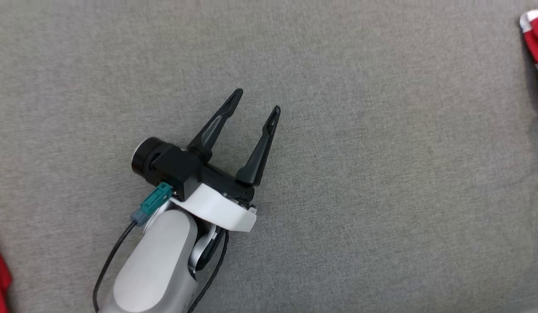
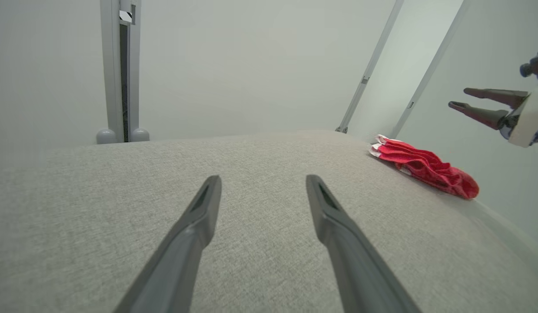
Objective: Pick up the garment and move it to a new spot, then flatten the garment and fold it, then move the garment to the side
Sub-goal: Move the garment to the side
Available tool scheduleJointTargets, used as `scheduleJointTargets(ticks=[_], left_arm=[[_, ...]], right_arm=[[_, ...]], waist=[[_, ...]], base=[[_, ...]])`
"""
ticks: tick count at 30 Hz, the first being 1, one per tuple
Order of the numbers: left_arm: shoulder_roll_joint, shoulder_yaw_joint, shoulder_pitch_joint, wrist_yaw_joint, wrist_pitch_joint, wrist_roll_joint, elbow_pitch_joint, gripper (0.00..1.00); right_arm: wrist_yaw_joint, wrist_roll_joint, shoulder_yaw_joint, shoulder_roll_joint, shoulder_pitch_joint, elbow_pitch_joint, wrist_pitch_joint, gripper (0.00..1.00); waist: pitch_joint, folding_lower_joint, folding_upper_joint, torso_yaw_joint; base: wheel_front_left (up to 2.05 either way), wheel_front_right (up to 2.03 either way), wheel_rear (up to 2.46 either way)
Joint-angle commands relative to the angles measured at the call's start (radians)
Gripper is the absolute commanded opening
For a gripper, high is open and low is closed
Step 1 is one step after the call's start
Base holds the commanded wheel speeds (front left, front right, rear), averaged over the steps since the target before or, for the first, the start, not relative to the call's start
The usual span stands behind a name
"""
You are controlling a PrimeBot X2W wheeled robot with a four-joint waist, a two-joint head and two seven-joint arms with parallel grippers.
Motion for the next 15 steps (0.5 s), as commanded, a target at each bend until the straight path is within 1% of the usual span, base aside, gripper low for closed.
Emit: scheduleJointTargets(ticks=[1, 8, 9, 15], left_arm=[[0.002, 0.010, 0.021, 0.001, 0.000, -0.010, 0.001, 1.00], [0.001, 0.047, 0.117, 0.004, 0.000, -0.061, -0.019, 1.00], [0.001, 0.047, 0.117, 0.004, 0.000, -0.061, -0.019, 1.00], [0.001, 0.101, 0.208, 0.016, 0.000, -0.072, -0.034, 1.00]], right_arm=[[-0.002, -0.004, -0.014, 0.028, 0.026, -0.039, -0.002, 1.00], [-0.002, 0.057, -0.023, 0.165, 0.148, -0.234, -0.002, 1.00], [-0.002, 0.057, -0.023, 0.165, 0.148, -0.234, -0.002, 1.00], [-0.002, 0.109, -0.051, 0.279, 0.307, -0.388, -0.002, 1.00]], waist=[[-0.079, 0.0000, 0.0000, 0.031], [-0.244, 0.0000, 0.0000, 0.101], [-0.244, 0.0000, 0.0000, 0.101], [-0.357, 0.0000, 0.0000, 0.163]], base=[[0.00, 0.00, 0.00], [0.00, 0.00, 0.00], [0.00, 0.00, 0.00], [0.00, 0.00, 0.00]])
